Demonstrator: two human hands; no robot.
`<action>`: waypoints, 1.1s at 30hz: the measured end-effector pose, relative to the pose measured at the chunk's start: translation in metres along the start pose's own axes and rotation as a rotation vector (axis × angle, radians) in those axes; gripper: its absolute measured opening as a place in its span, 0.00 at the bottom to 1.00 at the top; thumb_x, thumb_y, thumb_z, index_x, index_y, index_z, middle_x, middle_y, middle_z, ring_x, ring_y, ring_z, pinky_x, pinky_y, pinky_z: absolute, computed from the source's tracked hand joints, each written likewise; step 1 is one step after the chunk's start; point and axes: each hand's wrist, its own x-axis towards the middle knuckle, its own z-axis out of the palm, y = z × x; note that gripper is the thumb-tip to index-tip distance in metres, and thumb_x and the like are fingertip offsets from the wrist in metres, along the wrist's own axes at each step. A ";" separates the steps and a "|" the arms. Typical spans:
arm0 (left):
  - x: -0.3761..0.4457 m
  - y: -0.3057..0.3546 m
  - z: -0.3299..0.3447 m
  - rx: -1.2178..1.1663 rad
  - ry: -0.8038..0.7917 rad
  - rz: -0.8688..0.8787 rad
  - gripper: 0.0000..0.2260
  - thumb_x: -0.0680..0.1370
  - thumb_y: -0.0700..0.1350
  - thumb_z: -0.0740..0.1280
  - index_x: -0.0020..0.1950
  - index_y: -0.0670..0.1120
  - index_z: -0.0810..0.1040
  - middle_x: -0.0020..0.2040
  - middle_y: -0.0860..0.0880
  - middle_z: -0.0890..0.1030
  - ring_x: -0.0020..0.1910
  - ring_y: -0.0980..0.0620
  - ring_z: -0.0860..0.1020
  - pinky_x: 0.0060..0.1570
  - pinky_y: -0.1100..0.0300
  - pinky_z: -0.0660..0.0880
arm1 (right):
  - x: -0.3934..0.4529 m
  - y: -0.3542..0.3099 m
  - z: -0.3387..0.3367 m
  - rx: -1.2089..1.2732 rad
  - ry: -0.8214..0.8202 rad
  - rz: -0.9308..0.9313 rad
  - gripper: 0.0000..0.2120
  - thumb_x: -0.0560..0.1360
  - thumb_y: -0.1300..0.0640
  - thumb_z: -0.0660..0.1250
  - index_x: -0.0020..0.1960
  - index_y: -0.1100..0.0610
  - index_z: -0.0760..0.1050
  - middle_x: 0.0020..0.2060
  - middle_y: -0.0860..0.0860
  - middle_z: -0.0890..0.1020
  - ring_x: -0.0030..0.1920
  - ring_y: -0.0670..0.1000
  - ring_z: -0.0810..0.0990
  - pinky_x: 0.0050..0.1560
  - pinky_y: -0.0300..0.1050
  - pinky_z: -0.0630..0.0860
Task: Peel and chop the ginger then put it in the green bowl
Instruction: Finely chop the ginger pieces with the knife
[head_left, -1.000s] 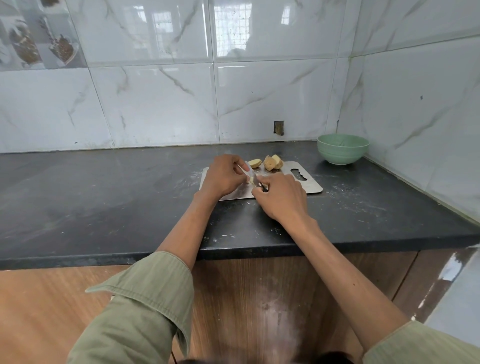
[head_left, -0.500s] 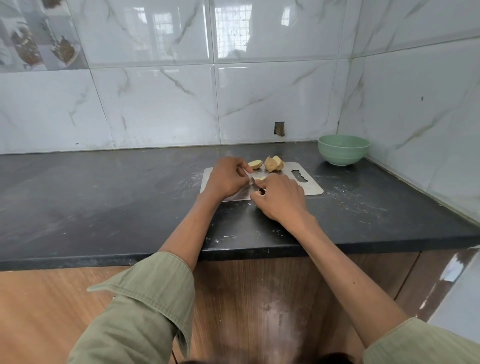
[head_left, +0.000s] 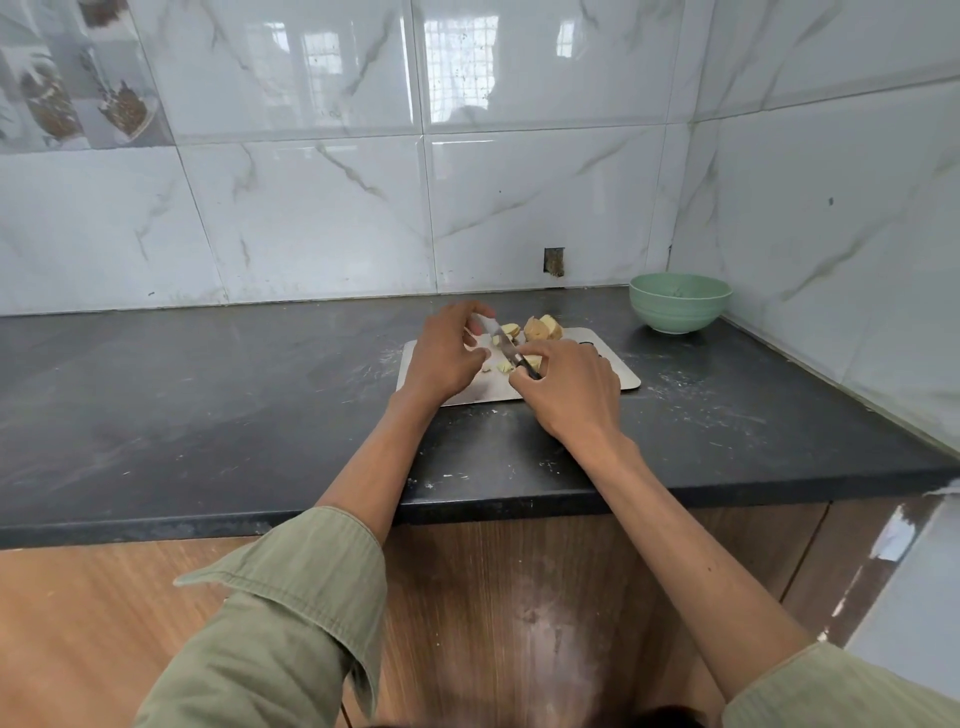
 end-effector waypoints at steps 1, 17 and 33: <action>0.000 0.000 0.000 0.013 0.023 0.019 0.23 0.69 0.36 0.74 0.61 0.54 0.79 0.52 0.50 0.77 0.47 0.55 0.78 0.48 0.57 0.78 | 0.003 0.002 -0.002 0.004 0.002 -0.001 0.16 0.73 0.46 0.66 0.60 0.40 0.83 0.44 0.47 0.85 0.48 0.55 0.81 0.41 0.47 0.72; -0.001 0.012 0.013 0.280 -0.023 0.184 0.17 0.77 0.55 0.72 0.66 0.62 0.77 0.59 0.61 0.77 0.61 0.53 0.69 0.54 0.49 0.64 | 0.077 0.068 -0.016 0.039 -0.199 -0.249 0.11 0.81 0.62 0.66 0.56 0.46 0.77 0.54 0.40 0.81 0.58 0.47 0.76 0.52 0.44 0.63; 0.004 0.012 0.018 0.334 -0.018 0.108 0.04 0.77 0.49 0.72 0.44 0.53 0.86 0.42 0.55 0.84 0.47 0.49 0.76 0.52 0.50 0.67 | 0.081 0.085 -0.013 -0.074 -0.093 -0.105 0.19 0.76 0.69 0.66 0.53 0.44 0.74 0.52 0.40 0.74 0.59 0.47 0.73 0.73 0.58 0.51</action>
